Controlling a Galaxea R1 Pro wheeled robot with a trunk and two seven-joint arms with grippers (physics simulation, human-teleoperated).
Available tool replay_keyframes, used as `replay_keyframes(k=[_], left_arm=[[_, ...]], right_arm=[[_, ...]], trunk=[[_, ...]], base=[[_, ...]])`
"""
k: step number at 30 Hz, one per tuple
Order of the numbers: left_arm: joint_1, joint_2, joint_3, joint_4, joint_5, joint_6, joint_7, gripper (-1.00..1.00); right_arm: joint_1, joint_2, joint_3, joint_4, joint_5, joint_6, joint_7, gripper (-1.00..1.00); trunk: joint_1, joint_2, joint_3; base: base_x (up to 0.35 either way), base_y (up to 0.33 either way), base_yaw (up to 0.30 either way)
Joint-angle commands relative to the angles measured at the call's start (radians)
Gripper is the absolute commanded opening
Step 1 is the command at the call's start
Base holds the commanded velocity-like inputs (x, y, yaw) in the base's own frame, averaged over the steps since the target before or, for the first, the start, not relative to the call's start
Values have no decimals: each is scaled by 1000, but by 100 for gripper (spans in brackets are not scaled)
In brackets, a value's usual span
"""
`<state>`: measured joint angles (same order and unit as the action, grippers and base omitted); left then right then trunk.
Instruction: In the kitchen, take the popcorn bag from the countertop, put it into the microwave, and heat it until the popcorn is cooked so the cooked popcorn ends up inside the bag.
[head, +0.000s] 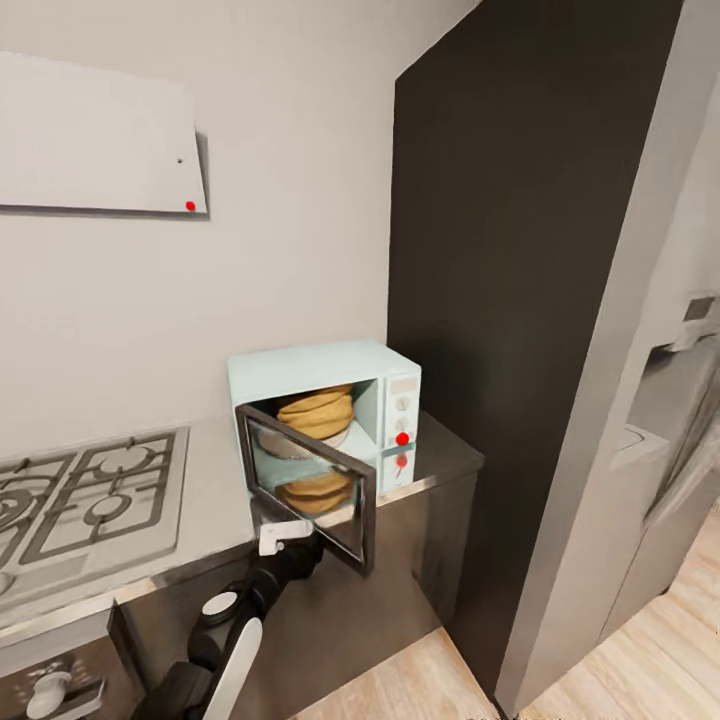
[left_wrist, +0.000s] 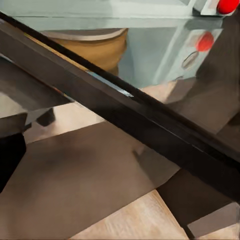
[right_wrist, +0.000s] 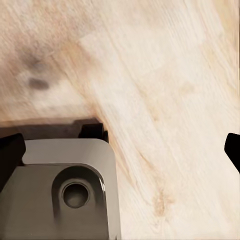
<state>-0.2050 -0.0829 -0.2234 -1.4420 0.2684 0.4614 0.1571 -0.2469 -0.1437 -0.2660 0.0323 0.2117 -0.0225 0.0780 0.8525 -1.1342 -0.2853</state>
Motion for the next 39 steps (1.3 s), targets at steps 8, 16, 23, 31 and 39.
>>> replay_keyframes(k=[8,16,23,31,39], left_arm=[[-1,-12,-5,-12,7,3,9,100],[-1,-70,-8,-61,-158,2,7,100],[-1,-70,-9,-62,-161,2,7,100],[-1,-70,-10,-59,-161,3,7,100],[-1,-70,-84,-54,-164,2,7,100]], right_arm=[[-2,-1,-8,3,10,-1,2,100],[-2,-1,-7,3,11,-1,-1,100],[-2,-3,-8,2,11,-3,-4,100],[-2,-4,-8,1,11,-8,-5,100],[-2,-4,-8,1,11,-9,-21,100]], trunk=[[0,-1,7],[0,-1,16],[0,-1,22],[0,-1,23],[0,-1,23]], base=[[0,0,-227],[0,0,-227],[0,0,-199],[10,0,-10],[251,0,0]])
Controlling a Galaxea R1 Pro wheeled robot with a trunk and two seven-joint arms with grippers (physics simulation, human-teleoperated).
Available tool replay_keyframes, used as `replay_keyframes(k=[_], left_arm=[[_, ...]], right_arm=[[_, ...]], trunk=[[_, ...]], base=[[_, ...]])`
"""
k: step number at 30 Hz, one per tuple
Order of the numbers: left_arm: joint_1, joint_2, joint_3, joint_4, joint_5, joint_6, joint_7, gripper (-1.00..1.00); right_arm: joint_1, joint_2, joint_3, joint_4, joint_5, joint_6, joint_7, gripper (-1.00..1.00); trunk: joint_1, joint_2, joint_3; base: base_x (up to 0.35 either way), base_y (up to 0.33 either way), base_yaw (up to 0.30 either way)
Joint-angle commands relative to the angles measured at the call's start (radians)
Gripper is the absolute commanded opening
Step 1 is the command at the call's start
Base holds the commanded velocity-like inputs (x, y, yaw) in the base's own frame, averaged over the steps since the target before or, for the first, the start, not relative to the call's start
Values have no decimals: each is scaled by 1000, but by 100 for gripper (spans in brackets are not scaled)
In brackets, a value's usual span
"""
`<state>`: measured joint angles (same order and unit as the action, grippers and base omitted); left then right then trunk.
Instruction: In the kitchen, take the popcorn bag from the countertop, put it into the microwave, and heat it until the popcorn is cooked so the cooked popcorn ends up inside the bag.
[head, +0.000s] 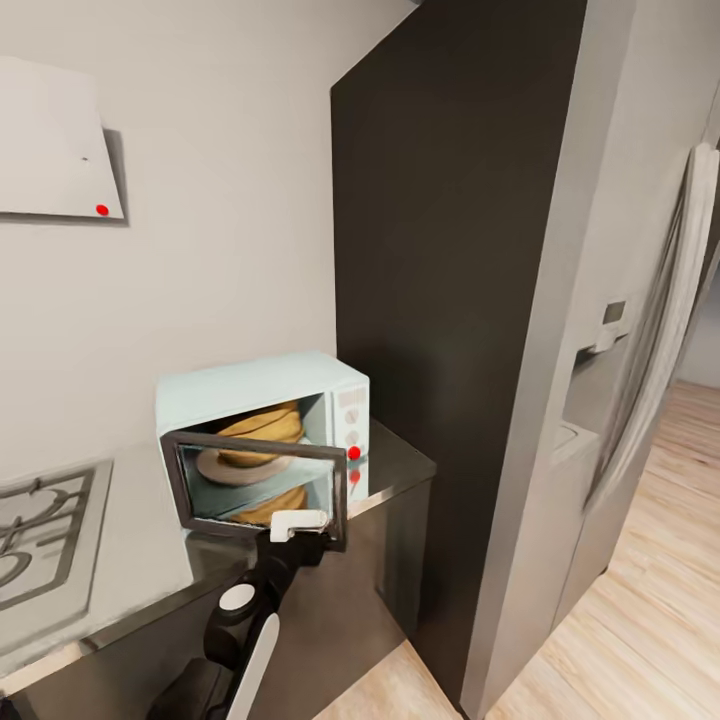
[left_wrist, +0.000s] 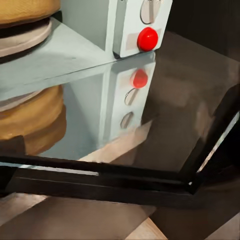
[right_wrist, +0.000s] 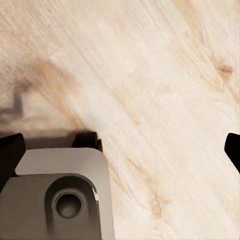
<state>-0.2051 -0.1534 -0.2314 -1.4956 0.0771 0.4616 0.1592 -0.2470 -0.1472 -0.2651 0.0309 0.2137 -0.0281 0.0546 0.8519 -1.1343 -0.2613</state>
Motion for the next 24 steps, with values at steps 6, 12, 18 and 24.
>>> replay_keyframes(k=[6,12,18,24], left_arm=[[0,0,-77,0,27,2,6,100],[0,0,-77,1,27,2,6,100],[0,1,-75,2,25,2,9,100],[0,2,-74,3,26,2,178,100]], right_arm=[[-1,-2,-9,3,9,-3,1,100],[-1,0,-8,3,10,-3,2,100],[-1,-2,-9,3,10,-3,2,100],[-1,-2,-9,3,10,-3,2,100]], trunk=[[1,-1,-1],[1,-1,-1],[1,-1,-1],[1,-1,-1]], base=[[278,0,0],[264,0,0],[248,0,0],[198,0,0]])
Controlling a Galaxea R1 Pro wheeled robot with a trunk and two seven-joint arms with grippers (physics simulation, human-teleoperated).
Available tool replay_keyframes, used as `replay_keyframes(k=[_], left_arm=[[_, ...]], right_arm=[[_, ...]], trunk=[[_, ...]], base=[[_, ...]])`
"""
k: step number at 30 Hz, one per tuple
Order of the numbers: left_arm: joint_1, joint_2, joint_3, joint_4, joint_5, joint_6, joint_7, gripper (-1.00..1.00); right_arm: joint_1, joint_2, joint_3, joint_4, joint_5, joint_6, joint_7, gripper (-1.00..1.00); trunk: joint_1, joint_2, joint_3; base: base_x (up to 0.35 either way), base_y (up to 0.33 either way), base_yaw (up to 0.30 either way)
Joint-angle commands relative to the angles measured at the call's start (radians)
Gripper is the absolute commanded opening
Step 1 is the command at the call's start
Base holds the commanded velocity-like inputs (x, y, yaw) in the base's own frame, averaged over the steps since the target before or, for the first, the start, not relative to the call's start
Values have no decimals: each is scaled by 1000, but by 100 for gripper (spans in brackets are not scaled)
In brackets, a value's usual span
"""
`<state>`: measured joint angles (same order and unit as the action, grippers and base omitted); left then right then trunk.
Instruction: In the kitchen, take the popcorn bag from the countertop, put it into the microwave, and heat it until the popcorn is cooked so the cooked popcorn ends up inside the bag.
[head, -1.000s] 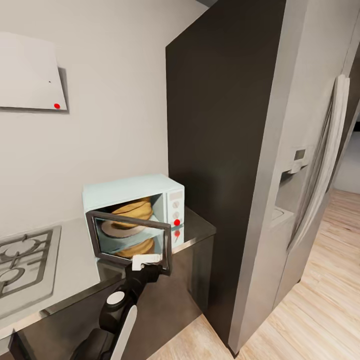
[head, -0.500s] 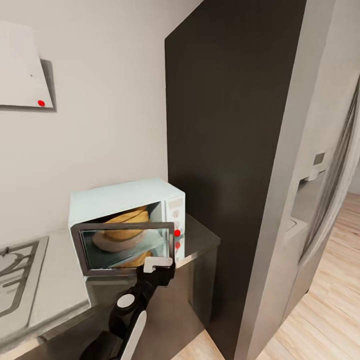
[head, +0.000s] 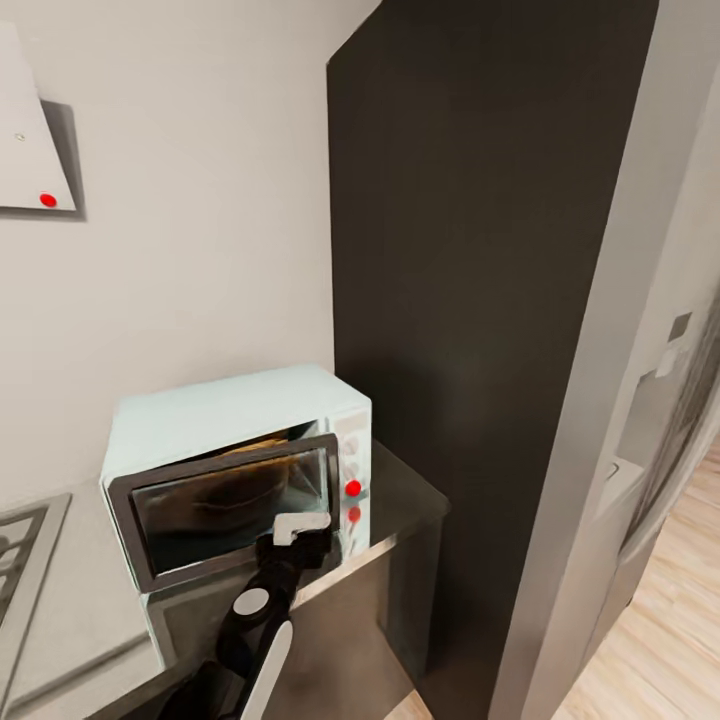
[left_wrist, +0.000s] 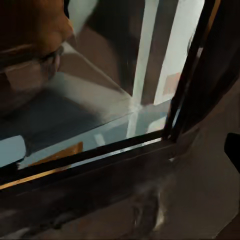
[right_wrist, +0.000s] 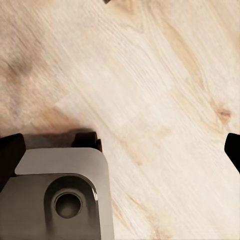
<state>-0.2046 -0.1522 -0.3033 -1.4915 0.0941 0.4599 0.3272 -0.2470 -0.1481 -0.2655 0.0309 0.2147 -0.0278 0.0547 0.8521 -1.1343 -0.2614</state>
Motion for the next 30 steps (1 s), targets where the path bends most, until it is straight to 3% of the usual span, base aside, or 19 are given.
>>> replay_keyframes(k=[1,17,30], left_arm=[[-1,0,-2,-1,9,3,18,100],[-1,0,-3,-1,10,4,31,100],[-1,-3,-5,-2,14,5,69,100]], right_arm=[[-1,-1,-8,3,9,-3,2,100],[-1,-2,-8,3,9,-1,2,100],[-1,1,-8,3,11,-3,2,100]], trunk=[[0,-1,-1],[0,-1,-1],[0,-1,-1]], base=[[186,0,0],[121,0,0],[-315,0,0]])
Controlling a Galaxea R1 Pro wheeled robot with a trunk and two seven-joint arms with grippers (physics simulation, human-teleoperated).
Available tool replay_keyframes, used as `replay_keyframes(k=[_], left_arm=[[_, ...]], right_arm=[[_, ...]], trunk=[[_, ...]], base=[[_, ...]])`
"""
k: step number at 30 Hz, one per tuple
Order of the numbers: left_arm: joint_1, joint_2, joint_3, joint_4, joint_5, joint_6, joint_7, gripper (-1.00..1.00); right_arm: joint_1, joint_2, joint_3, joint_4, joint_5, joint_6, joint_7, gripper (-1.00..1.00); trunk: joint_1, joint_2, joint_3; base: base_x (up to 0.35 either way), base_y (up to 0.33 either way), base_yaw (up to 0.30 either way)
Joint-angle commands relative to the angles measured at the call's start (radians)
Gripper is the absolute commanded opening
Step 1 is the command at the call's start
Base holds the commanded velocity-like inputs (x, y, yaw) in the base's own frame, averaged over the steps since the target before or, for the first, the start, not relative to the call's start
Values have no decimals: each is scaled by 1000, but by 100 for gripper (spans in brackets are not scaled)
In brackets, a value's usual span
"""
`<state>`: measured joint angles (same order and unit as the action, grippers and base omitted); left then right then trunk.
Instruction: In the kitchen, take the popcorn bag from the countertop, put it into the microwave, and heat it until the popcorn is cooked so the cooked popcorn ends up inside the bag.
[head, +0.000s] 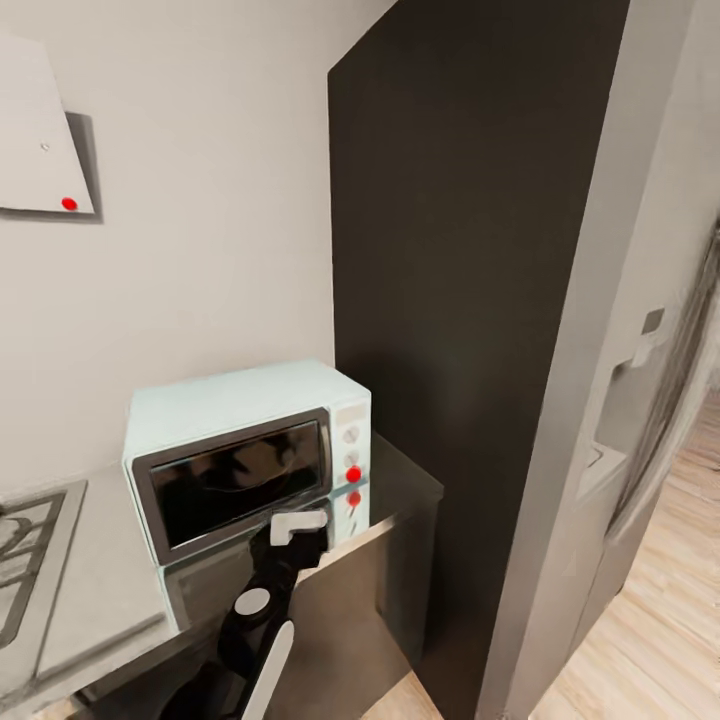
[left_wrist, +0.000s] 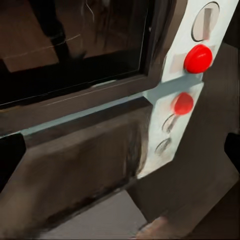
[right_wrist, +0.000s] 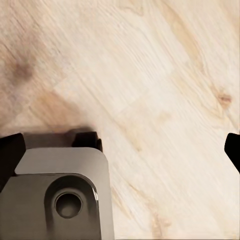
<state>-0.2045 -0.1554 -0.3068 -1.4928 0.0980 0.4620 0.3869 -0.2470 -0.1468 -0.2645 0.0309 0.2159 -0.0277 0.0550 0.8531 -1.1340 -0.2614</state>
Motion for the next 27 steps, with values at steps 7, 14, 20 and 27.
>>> replay_keyframes(k=[7,14,20,27], left_arm=[[-1,1,-3,0,12,3,10,100],[-1,1,3,42,29,4,10,100],[-1,-6,5,160,196,5,7,100],[-1,-1,8,820,383,-47,-1,100]], right_arm=[[-1,0,-9,3,10,-2,2,100],[-1,0,-9,4,11,1,2,100],[-1,-6,-1,3,15,6,-1,100],[-1,-11,1,2,16,-1,-4,100]], trunk=[[-1,-1,-1],[-1,-1,-1],[-1,-1,-1],[-1,-1,-1]], base=[[-341,0,0],[-340,0,0],[-341,0,0],[-340,13,0]])
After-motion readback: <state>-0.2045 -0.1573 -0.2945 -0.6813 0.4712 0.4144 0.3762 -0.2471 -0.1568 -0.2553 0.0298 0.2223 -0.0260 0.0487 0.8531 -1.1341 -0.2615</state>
